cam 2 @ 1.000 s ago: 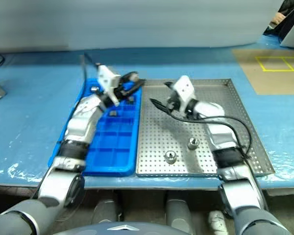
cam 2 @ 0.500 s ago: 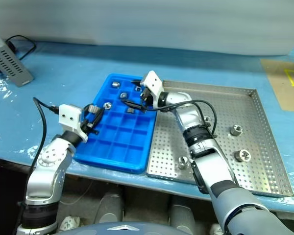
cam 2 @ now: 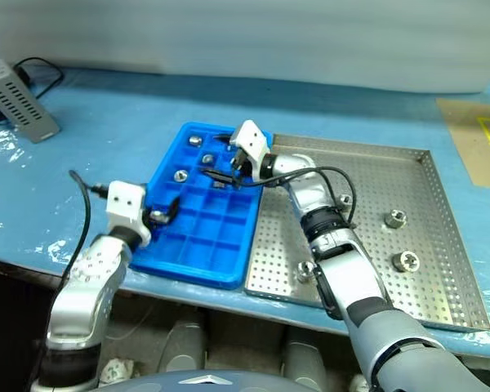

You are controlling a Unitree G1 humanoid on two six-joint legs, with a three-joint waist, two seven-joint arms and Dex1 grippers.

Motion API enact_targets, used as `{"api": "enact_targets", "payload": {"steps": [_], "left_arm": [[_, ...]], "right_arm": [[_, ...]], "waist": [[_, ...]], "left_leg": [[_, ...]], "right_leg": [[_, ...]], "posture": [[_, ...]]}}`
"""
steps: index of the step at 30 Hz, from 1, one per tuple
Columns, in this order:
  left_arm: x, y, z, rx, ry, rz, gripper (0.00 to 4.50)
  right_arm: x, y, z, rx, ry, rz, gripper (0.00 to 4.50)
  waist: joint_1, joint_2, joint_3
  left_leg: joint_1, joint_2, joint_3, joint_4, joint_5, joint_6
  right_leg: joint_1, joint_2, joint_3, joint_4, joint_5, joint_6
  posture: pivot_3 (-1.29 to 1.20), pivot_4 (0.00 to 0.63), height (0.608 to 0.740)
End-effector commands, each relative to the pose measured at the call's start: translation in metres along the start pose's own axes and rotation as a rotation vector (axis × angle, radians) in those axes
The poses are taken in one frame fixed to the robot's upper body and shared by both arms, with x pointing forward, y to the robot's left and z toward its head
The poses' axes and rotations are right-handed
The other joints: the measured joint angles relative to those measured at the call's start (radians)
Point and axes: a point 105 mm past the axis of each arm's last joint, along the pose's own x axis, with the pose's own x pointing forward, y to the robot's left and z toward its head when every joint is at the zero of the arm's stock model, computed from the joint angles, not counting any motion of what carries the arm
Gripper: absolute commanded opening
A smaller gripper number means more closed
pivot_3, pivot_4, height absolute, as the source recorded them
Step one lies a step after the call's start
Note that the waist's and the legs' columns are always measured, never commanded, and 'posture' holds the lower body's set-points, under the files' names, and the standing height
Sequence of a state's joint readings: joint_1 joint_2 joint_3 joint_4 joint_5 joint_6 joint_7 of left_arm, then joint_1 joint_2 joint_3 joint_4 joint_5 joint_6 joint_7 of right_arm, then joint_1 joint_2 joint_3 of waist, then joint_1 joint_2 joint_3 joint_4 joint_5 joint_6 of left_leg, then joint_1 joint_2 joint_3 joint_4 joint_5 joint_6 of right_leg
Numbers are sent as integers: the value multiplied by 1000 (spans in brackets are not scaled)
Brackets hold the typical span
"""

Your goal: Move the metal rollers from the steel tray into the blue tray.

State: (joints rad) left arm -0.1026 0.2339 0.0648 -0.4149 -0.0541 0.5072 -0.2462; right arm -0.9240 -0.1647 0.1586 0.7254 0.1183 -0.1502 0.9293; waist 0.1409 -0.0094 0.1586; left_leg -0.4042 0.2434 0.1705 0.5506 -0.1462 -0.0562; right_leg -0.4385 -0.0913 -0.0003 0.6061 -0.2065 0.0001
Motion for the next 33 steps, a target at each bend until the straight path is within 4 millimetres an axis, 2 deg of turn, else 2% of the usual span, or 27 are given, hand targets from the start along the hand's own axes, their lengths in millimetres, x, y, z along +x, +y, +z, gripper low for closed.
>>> {"api": "enact_targets", "payload": {"steps": [1,4,7,9,12,15,17,19,24,27,31,33], "left_arm": [[25,-13,32,-39,-134,-140,4230],[49,-40,54,-8,-215,-348,4230],[75,-75,71,42,-263,-557,4230],[84,-102,84,51,-301,-703,4230],[82,-146,96,20,-324,-983,4230],[61,-180,81,52,-214,-1297,4230],[50,-192,65,111,-131,-1422,4230],[35,-198,39,215,-19,-1545,4230],[11,-193,5,326,158,-1697,4230],[11,-191,-7,400,191,-1686,4230],[0,-192,-25,488,215,-1723,4230],[1,-198,-30,529,167,-1697,4230]], "right_arm": [[-24,-19,14,-35,-36,-105,4500],[-54,-33,15,-8,-36,-211,4500],[-94,-49,15,-2,-4,-363,4500],[-120,-55,16,-3,23,-444,4500],[-158,-58,15,-23,90,-552,4500],[-189,-55,12,-36,165,-633,4500],[-203,-51,11,-40,201,-665,4500],[-216,-45,12,-37,231,-699,4500],[-235,-32,10,-25,292,-748,4500],[-238,-28,13,-9,287,-755,4500],[-236,-32,20,-1,257,-771,4500],[-233,-33,19,-8,264,-765,4500]], "waist": [[3,0,0],[-3,0,0],[-24,0,0],[-40,0,0],[-66,0,0],[-105,1,-1],[-130,1,-1],[-156,1,-1],[-188,1,-1],[-195,1,-1],[-209,1,-1],[-213,1,-1]], "left_leg": [[0,-1,0,0,0,0],[0,-2,0,3,1,-1],[-1,-3,1,5,2,-2],[-1,-3,1,6,1,-1],[0,-4,2,7,1,0],[3,-4,4,6,0,0],[5,-4,6,4,0,1],[8,-3,8,3,-2,4],[15,-4,13,3,-2,4],[16,-5,17,6,-4,6],[16,-5,20,11,-7,10],[16,-5,21,11,-7,11]], "right_leg": [[0,0,0,0,0,0],[1,0,2,0,0,0],[1,0,3,0,1,1],[1,0,4,0,2,3],[2,-1,6,-1,3,4],[2,0,9,-1,3,4],[2,1,12,-1,3,4],[2,3,18,-1,2,4],[3,3,24,-1,3,6],[4,3,28,-1,-1,13],[5,2,30,-2,-1,14],[5,2,30,-3,-1,13]], "posture": [[74,150,740],[-26,150,740],[-145,150,740],[-206,150,740],[-275,150,740],[-370,150,740],[-415,150,740],[-447,150,740],[-490,150,740],[-494,150,740],[-492,150,740],[-485,150,740]]}}
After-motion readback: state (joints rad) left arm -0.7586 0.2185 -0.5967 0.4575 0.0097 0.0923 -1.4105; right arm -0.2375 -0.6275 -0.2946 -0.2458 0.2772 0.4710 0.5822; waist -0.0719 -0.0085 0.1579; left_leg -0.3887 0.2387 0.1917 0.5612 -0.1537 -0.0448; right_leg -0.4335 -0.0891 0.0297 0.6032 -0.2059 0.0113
